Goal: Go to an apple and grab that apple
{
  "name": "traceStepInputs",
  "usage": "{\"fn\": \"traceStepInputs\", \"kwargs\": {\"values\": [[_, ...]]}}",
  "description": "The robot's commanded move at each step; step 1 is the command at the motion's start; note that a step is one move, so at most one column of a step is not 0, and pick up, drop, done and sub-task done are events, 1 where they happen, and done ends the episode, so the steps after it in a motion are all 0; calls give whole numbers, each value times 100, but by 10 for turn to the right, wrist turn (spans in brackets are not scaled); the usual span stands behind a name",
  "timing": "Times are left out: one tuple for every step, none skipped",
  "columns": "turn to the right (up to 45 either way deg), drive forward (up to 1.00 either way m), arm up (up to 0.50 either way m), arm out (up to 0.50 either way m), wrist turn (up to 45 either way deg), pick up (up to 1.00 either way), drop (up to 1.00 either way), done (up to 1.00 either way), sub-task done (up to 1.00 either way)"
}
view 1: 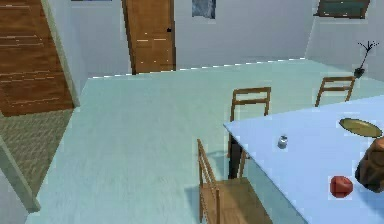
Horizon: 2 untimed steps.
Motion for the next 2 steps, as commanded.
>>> {"fn": "traceStepInputs", "kwargs": {"values": [[300,0,0,0,0,0,0,0,0],[0,35,0,0,0,0,0,0,0]]}}
